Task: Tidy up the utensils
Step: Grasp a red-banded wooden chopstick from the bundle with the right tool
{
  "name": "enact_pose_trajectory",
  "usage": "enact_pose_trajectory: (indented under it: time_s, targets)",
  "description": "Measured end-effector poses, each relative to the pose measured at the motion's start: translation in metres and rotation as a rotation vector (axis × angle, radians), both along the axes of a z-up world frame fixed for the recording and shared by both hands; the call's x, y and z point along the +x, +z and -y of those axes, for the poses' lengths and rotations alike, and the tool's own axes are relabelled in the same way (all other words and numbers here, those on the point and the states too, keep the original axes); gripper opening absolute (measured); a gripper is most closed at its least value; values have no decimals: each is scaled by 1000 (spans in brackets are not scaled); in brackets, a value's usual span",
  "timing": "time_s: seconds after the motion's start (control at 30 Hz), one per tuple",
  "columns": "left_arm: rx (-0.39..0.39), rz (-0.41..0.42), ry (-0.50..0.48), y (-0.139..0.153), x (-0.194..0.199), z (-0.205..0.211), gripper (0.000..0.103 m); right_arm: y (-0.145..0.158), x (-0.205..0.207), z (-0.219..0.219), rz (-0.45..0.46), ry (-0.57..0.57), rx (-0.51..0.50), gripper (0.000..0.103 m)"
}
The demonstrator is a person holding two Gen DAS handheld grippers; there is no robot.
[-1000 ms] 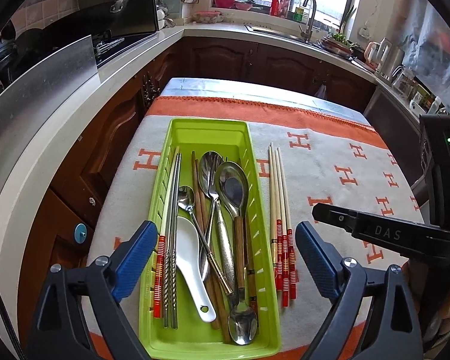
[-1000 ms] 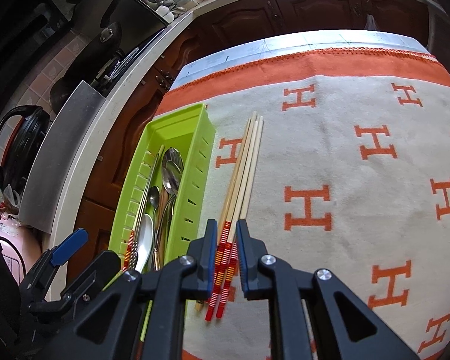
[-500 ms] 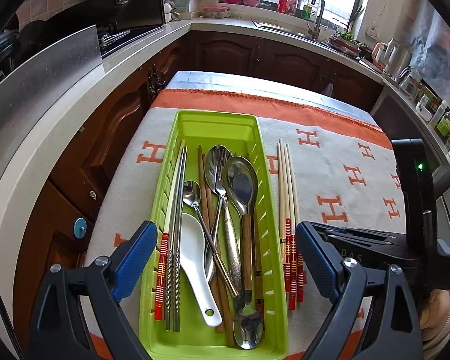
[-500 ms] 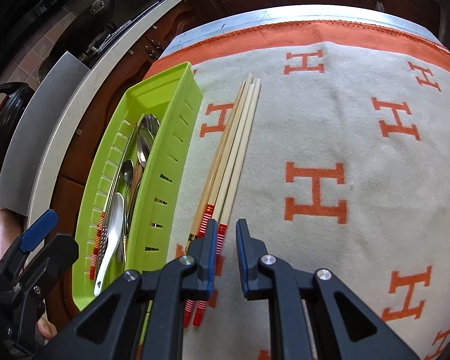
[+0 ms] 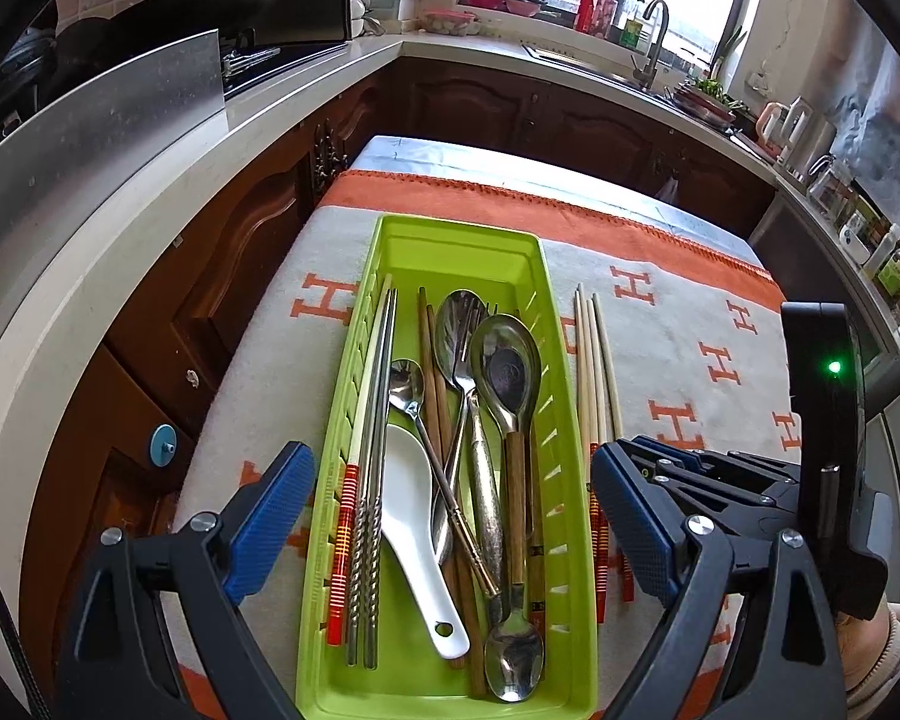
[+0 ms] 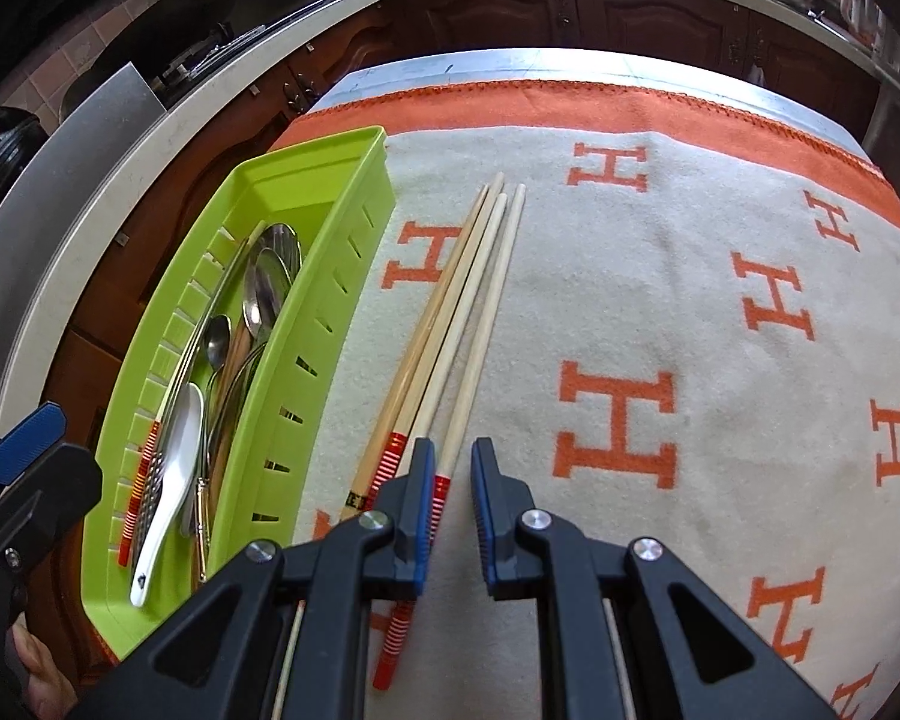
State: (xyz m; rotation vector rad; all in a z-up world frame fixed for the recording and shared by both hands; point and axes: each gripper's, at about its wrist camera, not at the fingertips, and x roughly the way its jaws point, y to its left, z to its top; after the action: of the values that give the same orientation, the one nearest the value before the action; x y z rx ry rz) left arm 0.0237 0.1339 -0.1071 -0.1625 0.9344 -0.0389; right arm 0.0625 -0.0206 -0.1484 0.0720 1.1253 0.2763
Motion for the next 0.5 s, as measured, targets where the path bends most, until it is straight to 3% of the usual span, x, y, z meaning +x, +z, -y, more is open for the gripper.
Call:
enact_pose_trajectory:
  time_s: [0.27,0.5]
  targets:
    - [-9,10,12,3,-2,-4,92,0,-1,-8,84,21,-140,7]
    - [-7,22,-17,8,-4,7,92,1,-2,14,62,-44,-111,5]
